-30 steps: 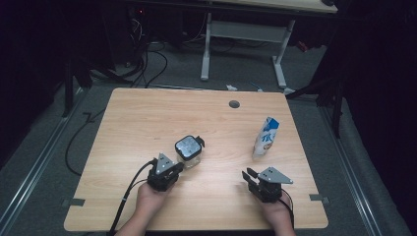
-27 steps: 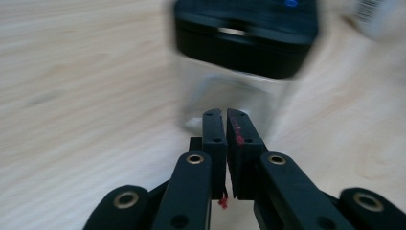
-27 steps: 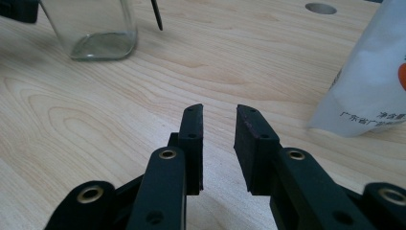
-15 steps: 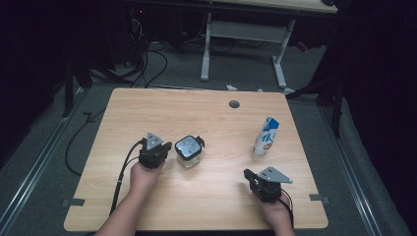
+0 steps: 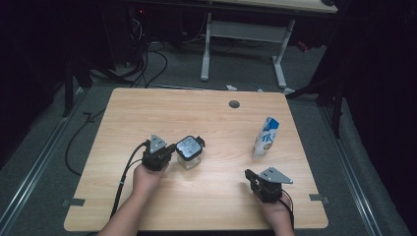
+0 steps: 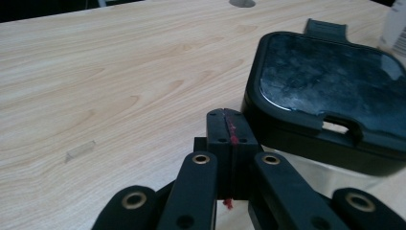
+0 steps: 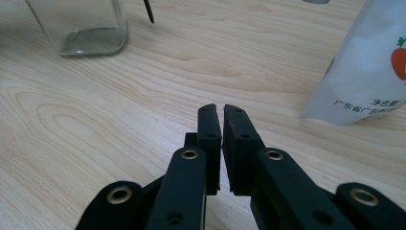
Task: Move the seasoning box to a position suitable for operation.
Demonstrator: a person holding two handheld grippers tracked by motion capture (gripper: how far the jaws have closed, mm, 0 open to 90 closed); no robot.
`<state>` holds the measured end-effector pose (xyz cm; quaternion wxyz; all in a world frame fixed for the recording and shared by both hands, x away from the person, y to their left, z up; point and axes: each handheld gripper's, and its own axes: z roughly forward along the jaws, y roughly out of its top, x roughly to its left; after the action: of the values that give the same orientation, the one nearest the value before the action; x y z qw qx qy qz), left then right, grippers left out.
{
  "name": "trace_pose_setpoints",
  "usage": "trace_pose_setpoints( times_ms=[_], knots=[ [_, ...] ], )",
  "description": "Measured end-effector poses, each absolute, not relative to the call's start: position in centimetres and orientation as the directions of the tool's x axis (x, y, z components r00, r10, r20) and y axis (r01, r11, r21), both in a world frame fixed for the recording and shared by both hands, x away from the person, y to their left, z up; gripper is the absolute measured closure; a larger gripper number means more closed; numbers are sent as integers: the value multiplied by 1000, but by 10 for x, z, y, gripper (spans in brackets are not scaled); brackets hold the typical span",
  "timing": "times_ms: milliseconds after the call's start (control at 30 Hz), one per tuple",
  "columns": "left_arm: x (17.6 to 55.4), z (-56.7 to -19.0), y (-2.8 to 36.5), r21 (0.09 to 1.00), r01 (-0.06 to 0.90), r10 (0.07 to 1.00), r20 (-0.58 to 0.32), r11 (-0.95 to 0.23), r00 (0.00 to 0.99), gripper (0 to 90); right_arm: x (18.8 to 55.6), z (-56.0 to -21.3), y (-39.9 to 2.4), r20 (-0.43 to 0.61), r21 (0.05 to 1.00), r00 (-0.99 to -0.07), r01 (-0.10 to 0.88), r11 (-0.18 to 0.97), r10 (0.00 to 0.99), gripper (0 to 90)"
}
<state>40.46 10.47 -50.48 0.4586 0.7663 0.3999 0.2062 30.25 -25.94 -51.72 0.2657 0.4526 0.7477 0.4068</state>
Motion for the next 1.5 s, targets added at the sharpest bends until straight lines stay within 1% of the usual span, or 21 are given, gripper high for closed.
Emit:
trace_pose_setpoints(
  times_ms=[100, 267, 667, 833, 900, 1000, 1067, 1100, 1133, 1233, 1267, 1300, 1367, 1400, 1433, 1500],
  knots=[
    [399, -505, 103, 871, 417, 795, -50, -262, 605, 900, 303, -518, -259, -30, 847, -454, 461, 264, 890, 847],
    [379, -505, 97, 880, 390, 765, -49, -271, 643, 900, 303, -518, -259, -28, 847, -455, 461, 263, 890, 846],
    [350, -507, 71, 893, 350, 705, -53, -284, 708, 900, 303, -519, -258, -29, 845, -461, 463, 268, 887, 843],
    [358, -511, 74, 883, 372, 734, -47, -286, 677, 900, 302, -520, -258, -29, 845, -460, 463, 267, 887, 843],
    [368, -516, 76, 875, 393, 751, -55, -281, 658, 900, 303, -520, -257, -32, 845, -462, 461, 271, 886, 849],
    [370, -519, 76, 869, 407, 754, -62, -282, 654, 900, 305, -519, -251, -21, 849, -464, 460, 261, 886, 888],
    [370, -518, 77, 868, 408, 754, -60, -284, 654, 900, 311, -518, -243, -36, 849, -468, 451, 274, 883, 899],
    [369, -518, 78, 869, 405, 755, -57, -284, 653, 900, 311, -518, -243, -36, 849, -468, 451, 274, 883, 899],
    [366, -515, 83, 873, 395, 759, -43, -288, 649, 900, 322, -519, -231, -50, 849, -480, 441, 291, 876, 900],
    [362, -512, 90, 874, 386, 761, -29, -295, 648, 891, 338, -522, -214, -79, 835, -490, 444, 326, 868, 900],
    [358, -510, 101, 872, 387, 764, -23, -300, 644, 885, 345, -523, -208, -74, 830, -497, 449, 329, 864, 900],
    [358, -510, 101, 872, 387, 764, -23, -300, 644, 880, 345, -523, -208, -74, 830, -497, 449, 329, 864, 900],
    [352, -508, 119, 874, 383, 774, -13, -299, 634, 871, 361, -524, -191, -72, 830, -514, 444, 337, 855, 900],
    [352, -508, 119, 874, 383, 774, -13, -299, 634, 867, 365, -524, -186, -71, 832, -521, 440, 339, 851, 899],
    [350, -509, 131, 875, 392, 782, -25, -284, 622, 861, 370, -523, -179, -73, 833, -532, 432, 345, 844, 899],
    [349, -509, 136, 877, 394, 787, -30, -276, 616, 858, 375, -522, -172, -85, 833, -545, 420, 359, 834, 899]
  ],
)
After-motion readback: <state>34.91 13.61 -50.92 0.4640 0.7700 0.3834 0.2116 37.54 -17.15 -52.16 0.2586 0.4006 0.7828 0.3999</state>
